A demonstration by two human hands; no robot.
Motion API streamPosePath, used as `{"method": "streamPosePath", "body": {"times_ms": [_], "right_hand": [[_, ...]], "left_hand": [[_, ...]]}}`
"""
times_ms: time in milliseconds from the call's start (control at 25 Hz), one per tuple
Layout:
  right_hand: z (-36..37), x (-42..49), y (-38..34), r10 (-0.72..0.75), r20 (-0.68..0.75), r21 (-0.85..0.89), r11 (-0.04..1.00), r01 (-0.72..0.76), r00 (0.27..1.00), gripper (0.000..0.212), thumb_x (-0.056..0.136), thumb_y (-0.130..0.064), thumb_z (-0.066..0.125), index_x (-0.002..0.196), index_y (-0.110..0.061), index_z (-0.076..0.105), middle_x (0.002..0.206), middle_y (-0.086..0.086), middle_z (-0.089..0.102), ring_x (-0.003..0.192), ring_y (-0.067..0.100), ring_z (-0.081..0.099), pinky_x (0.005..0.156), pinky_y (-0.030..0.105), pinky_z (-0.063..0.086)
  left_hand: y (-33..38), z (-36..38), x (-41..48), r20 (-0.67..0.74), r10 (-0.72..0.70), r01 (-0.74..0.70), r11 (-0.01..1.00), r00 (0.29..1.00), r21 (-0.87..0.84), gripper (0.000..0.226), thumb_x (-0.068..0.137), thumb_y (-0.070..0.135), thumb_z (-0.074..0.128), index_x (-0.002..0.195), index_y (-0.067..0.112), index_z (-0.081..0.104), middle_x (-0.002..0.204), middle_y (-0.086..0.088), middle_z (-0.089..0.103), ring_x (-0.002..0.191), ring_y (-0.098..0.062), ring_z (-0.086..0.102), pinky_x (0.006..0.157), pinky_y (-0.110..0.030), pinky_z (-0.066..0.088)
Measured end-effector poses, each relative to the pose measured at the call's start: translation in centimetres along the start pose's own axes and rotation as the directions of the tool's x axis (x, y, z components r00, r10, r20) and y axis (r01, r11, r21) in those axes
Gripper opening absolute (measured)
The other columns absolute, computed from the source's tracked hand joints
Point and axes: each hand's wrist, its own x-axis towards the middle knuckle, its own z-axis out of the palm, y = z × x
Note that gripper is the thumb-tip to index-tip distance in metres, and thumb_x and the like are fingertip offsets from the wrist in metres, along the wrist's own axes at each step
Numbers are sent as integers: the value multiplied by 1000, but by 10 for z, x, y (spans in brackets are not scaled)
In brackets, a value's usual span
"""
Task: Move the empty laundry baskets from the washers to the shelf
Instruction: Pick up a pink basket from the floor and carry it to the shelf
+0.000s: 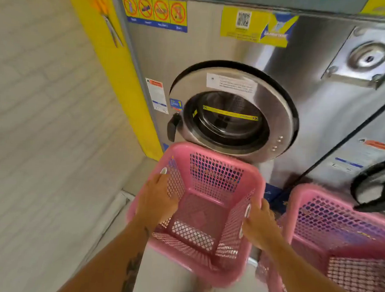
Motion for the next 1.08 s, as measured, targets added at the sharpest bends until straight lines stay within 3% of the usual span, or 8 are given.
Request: {"method": "streamPosePath", "body": {"times_ms": [120,240,400,520,760,920,1080], "right_hand": [[35,45,4,107,-122,22,994,-105,987,81,78,-11,52,147,-19,11,151,10,11,132,48,31,96,59,44],[62,62,11,141,-177,2,990,-143,974,87,73,-10,56,147,-14,11,155,14,0,136,49,22,98,61,43],[72,67,11,140,-231,-72,985,-160,963,95,63,-4,61,146,-13,16,157,16,-2,137,47,23,93,58,47],[72,63,9,136,-244,-127,977,-170,960,96,65,1,60,147,-14,12,159,12,-4,141,42,18,92,54,48],[91,17,-8,104,-216,-213,965,-151,971,91,69,0,54,150,-9,15,161,12,-3,146,35,15,97,47,48],[126,-45,-31,60,-222,-188,977,-103,973,84,77,-5,51,152,-15,13,162,3,-1,147,28,19,99,48,48],[179,-88,-51,0,-172,-244,969,-42,985,95,68,-3,61,151,-13,18,162,7,5,139,36,35,86,49,54]], "left_hand": [[-29,26,64,-48,30,-22,987,998,158,65,76,34,56,138,21,41,138,-6,45,117,-33,48,95,-46,45],[-55,50,103,-45,65,-52,966,997,254,70,76,30,60,141,18,36,148,-12,36,122,-37,44,95,-50,43],[-94,78,134,0,197,-186,928,980,324,91,73,17,67,151,20,19,157,-13,21,130,-38,39,99,-54,41],[-120,89,136,53,300,-298,877,952,378,100,60,6,73,149,13,27,159,-16,15,129,-43,39,92,-56,45],[-168,78,80,28,306,-301,913,952,275,95,60,1,71,146,7,33,159,-18,16,127,-46,42,91,-56,48],[-220,37,5,-25,269,-262,953,963,153,87,59,-1,65,143,8,42,155,-14,31,125,-41,48,89,-49,53],[-270,21,-54,21,170,-172,977,985,129,89,71,7,66,150,17,27,159,-3,24,133,-30,42,94,-44,52]]}}
